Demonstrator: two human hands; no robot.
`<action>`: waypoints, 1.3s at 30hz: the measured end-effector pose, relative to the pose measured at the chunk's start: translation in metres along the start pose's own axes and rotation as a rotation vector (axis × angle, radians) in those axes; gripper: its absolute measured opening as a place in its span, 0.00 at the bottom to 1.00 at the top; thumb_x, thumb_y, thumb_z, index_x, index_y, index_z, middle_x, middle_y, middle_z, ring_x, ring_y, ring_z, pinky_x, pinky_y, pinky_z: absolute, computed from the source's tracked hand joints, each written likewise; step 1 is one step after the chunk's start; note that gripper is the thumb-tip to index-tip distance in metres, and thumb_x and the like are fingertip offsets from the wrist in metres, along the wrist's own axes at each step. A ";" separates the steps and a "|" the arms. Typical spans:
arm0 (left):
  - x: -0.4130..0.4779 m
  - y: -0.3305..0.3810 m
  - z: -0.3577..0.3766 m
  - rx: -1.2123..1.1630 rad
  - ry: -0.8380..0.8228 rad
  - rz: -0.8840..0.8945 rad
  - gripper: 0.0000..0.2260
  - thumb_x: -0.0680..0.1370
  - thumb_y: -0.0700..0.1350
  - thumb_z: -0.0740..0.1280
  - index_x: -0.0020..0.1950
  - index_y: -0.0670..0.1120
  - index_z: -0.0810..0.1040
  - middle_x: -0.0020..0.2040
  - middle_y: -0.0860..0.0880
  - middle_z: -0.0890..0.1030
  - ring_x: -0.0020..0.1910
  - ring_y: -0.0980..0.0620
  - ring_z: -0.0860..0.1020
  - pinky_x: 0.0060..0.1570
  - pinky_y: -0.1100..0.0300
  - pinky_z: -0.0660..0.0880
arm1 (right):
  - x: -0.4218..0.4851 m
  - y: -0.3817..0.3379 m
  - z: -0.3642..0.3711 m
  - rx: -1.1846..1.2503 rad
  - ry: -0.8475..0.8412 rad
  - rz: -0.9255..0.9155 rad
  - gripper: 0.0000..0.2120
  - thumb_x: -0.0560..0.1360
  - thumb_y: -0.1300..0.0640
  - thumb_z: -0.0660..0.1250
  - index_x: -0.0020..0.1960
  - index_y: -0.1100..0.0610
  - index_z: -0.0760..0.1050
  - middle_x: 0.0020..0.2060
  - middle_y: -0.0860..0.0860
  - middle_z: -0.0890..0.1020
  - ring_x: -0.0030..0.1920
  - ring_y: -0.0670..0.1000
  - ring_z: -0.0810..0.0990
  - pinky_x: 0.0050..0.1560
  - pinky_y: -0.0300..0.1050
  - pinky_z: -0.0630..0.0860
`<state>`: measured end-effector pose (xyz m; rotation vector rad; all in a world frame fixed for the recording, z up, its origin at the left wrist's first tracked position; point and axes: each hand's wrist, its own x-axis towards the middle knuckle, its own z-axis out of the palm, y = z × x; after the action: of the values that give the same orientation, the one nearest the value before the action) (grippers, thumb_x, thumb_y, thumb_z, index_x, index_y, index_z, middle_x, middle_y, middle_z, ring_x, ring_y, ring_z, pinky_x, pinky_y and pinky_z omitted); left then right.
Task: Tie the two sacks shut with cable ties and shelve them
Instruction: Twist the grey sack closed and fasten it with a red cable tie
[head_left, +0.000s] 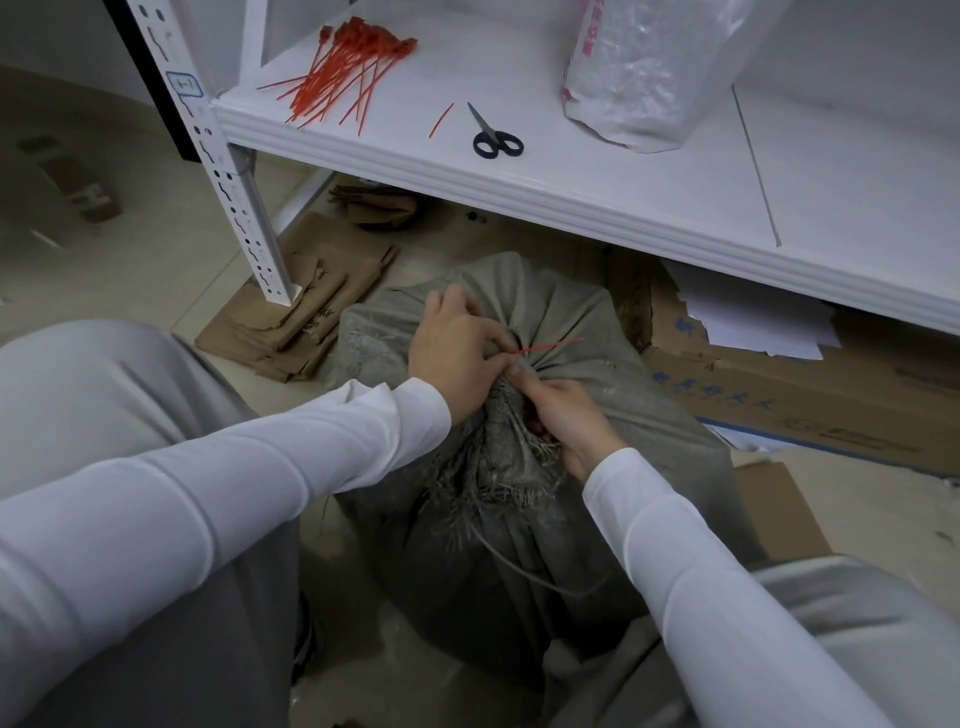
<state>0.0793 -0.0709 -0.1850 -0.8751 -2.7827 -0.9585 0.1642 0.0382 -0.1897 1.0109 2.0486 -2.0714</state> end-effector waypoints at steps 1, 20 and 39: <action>0.000 0.001 -0.001 0.067 0.028 0.053 0.04 0.70 0.49 0.73 0.42 0.50 0.85 0.52 0.45 0.72 0.55 0.43 0.68 0.51 0.53 0.70 | 0.001 0.000 0.000 0.001 0.005 -0.001 0.20 0.78 0.55 0.67 0.29 0.56 0.69 0.15 0.44 0.71 0.15 0.39 0.68 0.18 0.30 0.61; 0.019 -0.007 -0.007 -0.060 -0.171 0.258 0.04 0.73 0.43 0.71 0.43 0.43 0.83 0.43 0.47 0.83 0.45 0.48 0.80 0.47 0.52 0.76 | 0.001 -0.008 -0.004 -0.035 -0.016 0.047 0.17 0.77 0.53 0.69 0.32 0.57 0.72 0.22 0.49 0.73 0.20 0.44 0.69 0.22 0.34 0.63; 0.017 -0.011 0.003 -0.142 -0.308 0.382 0.07 0.76 0.43 0.68 0.40 0.42 0.76 0.49 0.45 0.82 0.56 0.48 0.78 0.56 0.54 0.73 | -0.005 -0.034 -0.053 0.047 0.069 -0.014 0.07 0.77 0.71 0.63 0.53 0.68 0.77 0.45 0.63 0.84 0.37 0.50 0.86 0.39 0.39 0.83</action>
<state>0.0595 -0.0678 -0.1898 -1.6280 -2.6415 -1.0334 0.1737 0.0884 -0.1522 1.0933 2.0535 -2.1308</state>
